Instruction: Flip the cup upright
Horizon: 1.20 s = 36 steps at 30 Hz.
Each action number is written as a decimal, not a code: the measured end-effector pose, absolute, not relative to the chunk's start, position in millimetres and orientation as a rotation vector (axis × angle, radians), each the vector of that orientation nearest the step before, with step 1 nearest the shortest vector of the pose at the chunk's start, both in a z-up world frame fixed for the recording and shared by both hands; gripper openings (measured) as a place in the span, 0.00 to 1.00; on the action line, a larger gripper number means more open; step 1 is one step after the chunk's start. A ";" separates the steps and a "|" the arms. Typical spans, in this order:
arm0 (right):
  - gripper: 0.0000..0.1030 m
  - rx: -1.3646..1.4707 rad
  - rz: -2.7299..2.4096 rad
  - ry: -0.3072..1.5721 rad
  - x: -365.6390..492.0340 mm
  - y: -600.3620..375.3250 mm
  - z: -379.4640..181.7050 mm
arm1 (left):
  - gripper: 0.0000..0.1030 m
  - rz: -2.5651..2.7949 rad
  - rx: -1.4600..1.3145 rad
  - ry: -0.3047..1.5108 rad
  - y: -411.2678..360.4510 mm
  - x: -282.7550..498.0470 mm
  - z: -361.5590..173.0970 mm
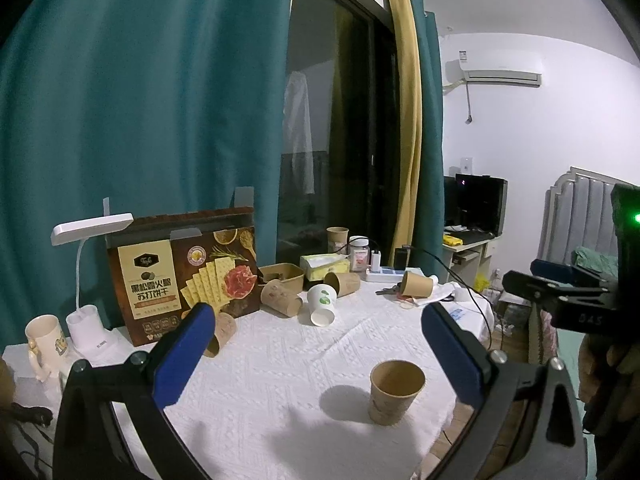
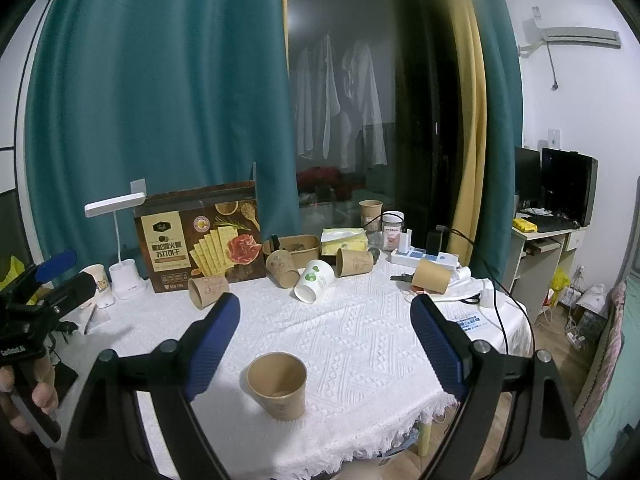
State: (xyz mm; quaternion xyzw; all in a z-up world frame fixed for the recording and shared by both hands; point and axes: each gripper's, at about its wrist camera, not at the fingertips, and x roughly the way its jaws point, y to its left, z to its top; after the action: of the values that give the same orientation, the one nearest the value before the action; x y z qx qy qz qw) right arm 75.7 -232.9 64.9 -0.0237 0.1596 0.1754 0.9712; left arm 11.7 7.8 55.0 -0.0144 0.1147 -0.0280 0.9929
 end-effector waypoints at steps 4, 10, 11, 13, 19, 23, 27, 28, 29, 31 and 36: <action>0.83 -0.046 0.349 0.321 76.0 -235.4 64.2 | 1.00 -0.063 -0.038 0.243 7.6 13.2 54.2; 0.83 -0.042 0.348 0.323 75.7 -238.0 63.3 | 1.00 -0.064 -0.046 0.254 8.4 14.5 53.9; 0.83 -0.042 0.348 0.324 75.8 -238.5 62.9 | 1.00 -0.065 -0.046 0.254 8.2 14.3 53.8; 0.83 -0.042 0.349 0.326 75.7 -239.5 61.5 | 1.00 -0.064 -0.047 0.255 8.7 15.2 53.7; 0.83 -0.043 0.349 0.329 76.1 -239.1 60.6 | 1.00 -0.064 -0.048 0.256 8.7 15.3 52.0; 0.83 -0.043 0.353 0.337 76.6 -238.1 56.3 | 1.00 -0.065 -0.048 0.263 7.6 16.0 49.8; 0.83 -0.042 0.353 0.338 76.8 -237.7 55.9 | 1.00 -0.065 -0.048 0.263 6.9 15.5 49.2; 0.83 -0.043 0.352 0.338 76.8 -237.6 55.9 | 1.00 -0.066 -0.048 0.264 7.0 15.7 49.3; 0.83 -0.044 0.352 0.339 76.8 -237.7 55.9 | 1.00 -0.066 -0.049 0.265 6.7 15.5 48.8; 0.83 -0.042 0.353 0.338 76.8 -237.8 56.2 | 1.00 -0.068 -0.050 0.268 6.6 15.8 49.0; 0.83 -0.042 0.352 0.337 77.9 -237.3 55.3 | 1.00 -0.071 -0.050 0.267 5.3 16.3 48.9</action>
State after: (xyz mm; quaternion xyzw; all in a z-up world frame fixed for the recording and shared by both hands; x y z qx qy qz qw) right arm 77.9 -237.3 55.3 -0.0208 0.1667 0.1741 0.9703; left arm 16.3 5.3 48.9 -0.0250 0.1330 -0.0352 0.9902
